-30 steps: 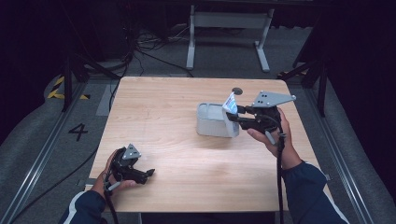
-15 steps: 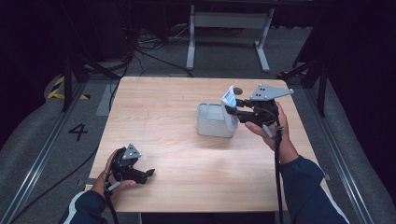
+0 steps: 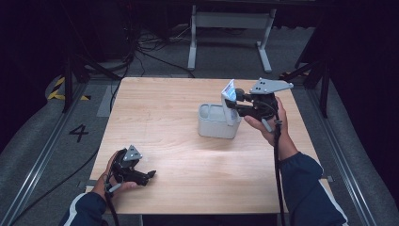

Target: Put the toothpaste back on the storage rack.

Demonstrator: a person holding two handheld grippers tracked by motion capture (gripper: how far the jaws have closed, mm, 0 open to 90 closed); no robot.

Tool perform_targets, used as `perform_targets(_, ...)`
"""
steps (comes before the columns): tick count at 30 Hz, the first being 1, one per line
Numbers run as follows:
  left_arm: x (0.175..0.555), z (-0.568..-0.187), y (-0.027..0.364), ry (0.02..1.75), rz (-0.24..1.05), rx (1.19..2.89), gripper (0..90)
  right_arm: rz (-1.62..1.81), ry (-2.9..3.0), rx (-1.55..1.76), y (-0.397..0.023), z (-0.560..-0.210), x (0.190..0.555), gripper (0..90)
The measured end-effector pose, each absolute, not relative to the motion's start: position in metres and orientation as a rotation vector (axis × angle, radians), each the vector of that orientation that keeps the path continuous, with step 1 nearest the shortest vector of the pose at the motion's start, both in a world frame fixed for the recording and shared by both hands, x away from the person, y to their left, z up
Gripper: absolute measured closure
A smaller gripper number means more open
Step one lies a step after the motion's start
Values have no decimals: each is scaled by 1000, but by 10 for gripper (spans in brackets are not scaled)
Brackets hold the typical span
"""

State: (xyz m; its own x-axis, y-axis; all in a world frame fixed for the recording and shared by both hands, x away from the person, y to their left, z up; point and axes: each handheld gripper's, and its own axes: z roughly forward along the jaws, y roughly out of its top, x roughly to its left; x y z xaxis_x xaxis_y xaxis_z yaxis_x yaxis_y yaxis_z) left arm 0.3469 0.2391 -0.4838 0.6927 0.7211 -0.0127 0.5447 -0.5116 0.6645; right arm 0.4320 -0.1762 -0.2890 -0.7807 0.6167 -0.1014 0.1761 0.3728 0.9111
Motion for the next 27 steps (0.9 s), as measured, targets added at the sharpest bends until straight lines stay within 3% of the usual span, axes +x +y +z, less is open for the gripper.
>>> perform_targets(27,347,-483,239,964,345,2256,4,1379,2202,712,-155,-299,462,651)
